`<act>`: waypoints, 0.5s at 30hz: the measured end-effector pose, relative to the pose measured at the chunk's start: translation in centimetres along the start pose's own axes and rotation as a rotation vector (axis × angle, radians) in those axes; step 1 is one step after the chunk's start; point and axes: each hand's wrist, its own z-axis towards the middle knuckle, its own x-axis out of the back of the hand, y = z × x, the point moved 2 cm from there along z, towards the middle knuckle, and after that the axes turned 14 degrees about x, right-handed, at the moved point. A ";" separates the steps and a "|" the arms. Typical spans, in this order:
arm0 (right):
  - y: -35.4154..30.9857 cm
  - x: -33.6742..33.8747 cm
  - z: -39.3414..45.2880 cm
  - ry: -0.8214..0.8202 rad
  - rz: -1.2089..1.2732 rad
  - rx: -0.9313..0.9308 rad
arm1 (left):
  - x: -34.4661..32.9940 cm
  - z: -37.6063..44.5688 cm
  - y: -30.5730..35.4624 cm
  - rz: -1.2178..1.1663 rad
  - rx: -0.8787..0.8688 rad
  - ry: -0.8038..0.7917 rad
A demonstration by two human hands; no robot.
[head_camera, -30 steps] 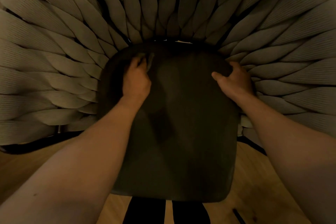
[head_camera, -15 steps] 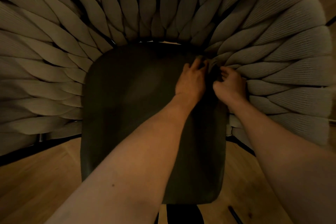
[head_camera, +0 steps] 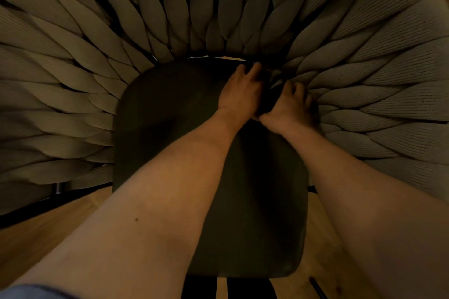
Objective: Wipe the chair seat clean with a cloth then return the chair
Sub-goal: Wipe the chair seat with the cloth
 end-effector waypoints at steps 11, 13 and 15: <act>-0.9 -0.1 0.5 -0.054 -0.054 -0.060 | 1.0 -1.6 -9.6 0.030 0.258 0.091; -0.9 -0.1 0.5 -0.053 -0.045 -0.062 | 1.0 -2.1 -11.5 0.042 0.320 0.076; -1.0 -0.1 0.4 -0.047 -0.038 -0.065 | 0.9 -3.1 -13.6 0.021 0.419 0.061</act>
